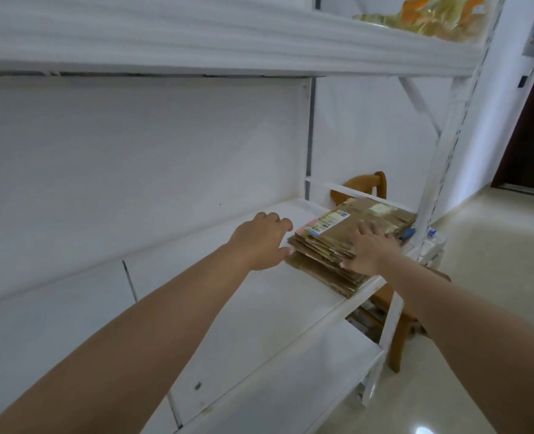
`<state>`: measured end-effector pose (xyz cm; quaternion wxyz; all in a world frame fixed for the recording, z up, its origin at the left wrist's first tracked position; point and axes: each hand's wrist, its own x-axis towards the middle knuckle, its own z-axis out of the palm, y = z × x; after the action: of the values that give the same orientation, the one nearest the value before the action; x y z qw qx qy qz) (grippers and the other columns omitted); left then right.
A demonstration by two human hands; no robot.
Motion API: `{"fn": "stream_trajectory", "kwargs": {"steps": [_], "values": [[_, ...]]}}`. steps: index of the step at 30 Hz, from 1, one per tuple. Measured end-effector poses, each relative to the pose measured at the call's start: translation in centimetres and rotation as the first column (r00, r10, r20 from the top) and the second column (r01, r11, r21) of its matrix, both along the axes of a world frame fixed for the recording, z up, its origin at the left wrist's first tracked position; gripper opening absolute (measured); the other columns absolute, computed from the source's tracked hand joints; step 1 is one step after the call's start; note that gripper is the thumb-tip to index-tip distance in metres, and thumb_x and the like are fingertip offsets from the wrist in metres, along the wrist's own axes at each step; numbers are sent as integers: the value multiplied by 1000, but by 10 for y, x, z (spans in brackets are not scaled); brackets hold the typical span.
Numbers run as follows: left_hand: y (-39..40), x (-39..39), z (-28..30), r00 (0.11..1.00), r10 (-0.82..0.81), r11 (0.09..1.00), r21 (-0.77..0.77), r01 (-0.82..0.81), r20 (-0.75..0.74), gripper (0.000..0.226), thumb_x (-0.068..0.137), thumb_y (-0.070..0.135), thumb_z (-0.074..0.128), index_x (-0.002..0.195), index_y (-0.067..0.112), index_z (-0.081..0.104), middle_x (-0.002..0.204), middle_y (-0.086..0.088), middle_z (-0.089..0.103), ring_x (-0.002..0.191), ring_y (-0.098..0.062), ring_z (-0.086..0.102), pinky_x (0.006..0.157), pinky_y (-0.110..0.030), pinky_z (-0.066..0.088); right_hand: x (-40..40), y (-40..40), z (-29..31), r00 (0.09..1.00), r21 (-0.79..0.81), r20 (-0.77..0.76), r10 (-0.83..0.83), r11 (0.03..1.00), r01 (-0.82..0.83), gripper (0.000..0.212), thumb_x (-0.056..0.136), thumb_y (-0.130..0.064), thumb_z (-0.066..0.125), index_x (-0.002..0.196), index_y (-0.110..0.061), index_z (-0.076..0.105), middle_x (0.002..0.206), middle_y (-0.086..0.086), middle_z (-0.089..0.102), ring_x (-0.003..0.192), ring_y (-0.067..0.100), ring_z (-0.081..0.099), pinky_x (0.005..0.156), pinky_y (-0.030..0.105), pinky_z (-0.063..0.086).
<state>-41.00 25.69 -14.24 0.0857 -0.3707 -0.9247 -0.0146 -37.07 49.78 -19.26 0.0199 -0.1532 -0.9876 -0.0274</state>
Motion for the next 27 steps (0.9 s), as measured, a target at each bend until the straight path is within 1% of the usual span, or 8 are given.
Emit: {"fn": "stream_trajectory", "kwargs": {"steps": [4, 7, 12, 15, 17, 20, 23, 27], "values": [[3, -7, -6, 1000, 11, 1000, -9, -11, -1, 51, 98, 44, 48, 143, 23, 37, 140, -4, 43, 128, -23, 38, 91, -39, 47, -14, 9, -9, 998, 12, 54, -10, 1000, 9, 98, 86, -51, 61, 156, -16, 1, 163, 12, -5, 149, 34, -9, 119, 54, 5], [3, -11, -9, 1000, 15, 1000, -16, -15, 1, 50, 98, 42, 48, 143, 23, 36, 140, -4, 42, 129, -23, 37, 91, -39, 47, -21, 13, -18, 997, 30, 79, -25, 999, 23, 95, 87, -44, 61, 155, -11, 3, 163, 14, 5, 149, 34, -6, 119, 53, 0], [-2, -16, -16, 1000, 30, 999, -33, -29, 6, 50, 99, 42, 48, 143, 23, 36, 140, -3, 42, 129, -22, 37, 89, -38, 46, -25, 13, -30, 995, 124, 97, 34, 991, -46, 47, 85, -34, 61, 129, -18, 55, 139, 9, 53, 140, 30, 34, 120, 51, 8], [-7, -18, -18, 999, 36, 999, -41, -36, 15, 50, 98, 43, 48, 142, 23, 36, 139, -3, 43, 128, -22, 37, 88, -39, 47, -20, 12, -25, 998, 158, 52, 42, 986, -50, 29, 88, -40, 58, 111, -24, 63, 116, 1, 65, 123, 23, 52, 120, 49, 14], [-10, -17, -19, 999, 41, 998, -44, -40, 14, 50, 98, 43, 48, 142, 22, 37, 138, -3, 43, 128, -22, 37, 88, -39, 47, -14, 11, -15, 998, 189, -44, 46, 981, -37, 31, 91, -43, 58, 116, -24, 61, 116, 2, 66, 119, 23, 55, 114, 44, 26], [-11, -15, -17, 999, 35, 999, -39, -35, 19, 50, 98, 43, 48, 143, 23, 37, 138, -3, 43, 128, -22, 37, 88, -38, 46, -3, 11, -2, 971, 226, -236, 45, 974, 10, 39, 93, -23, 58, 132, -22, 53, 132, 7, 58, 127, 25, 50, 107, 37, 38], [-10, -10, -9, 1000, 25, 999, -28, -24, 14, 50, 98, 43, 49, 143, 23, 37, 139, -3, 43, 128, -22, 37, 90, -39, 46, 10, 10, 13, 936, 222, -346, 56, 975, 24, 51, 94, -12, 55, 144, -17, 42, 152, 13, 39, 143, 27, 31, 117, 38, 25], [-10, -1, 3, 1000, 6, 1000, 3, -6, 10, 51, 98, 46, 47, 142, 23, 38, 138, -3, 44, 128, -22, 37, 91, -40, 46, 27, 2, 36, 903, 254, -414, 116, 967, -8, 57, 95, -4, 51, 148, -15, 35, 156, 12, 32, 147, 27, 21, 122, 37, 13]]}}
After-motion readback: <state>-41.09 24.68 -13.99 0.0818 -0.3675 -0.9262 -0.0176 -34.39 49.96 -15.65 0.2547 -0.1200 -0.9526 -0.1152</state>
